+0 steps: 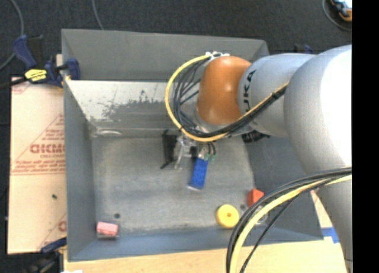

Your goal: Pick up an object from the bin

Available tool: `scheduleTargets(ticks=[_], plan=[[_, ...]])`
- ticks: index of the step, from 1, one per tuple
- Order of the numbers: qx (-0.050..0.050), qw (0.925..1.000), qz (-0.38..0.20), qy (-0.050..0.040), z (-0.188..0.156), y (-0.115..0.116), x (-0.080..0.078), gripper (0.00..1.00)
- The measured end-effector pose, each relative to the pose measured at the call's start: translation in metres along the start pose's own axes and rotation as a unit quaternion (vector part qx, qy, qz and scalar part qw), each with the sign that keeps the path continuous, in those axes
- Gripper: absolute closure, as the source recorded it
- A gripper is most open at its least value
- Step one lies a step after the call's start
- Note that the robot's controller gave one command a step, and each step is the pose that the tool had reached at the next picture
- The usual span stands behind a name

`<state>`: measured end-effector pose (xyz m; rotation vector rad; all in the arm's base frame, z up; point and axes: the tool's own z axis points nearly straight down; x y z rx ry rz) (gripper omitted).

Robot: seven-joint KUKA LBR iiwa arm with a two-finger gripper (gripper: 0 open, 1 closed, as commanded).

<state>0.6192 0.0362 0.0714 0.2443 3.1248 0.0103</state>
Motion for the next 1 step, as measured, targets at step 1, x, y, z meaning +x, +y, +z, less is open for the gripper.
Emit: scheduleTargets(ticks=[1], plan=[[0.0,1.0,0.0,0.0,0.0,0.0,0.0,1.0]])
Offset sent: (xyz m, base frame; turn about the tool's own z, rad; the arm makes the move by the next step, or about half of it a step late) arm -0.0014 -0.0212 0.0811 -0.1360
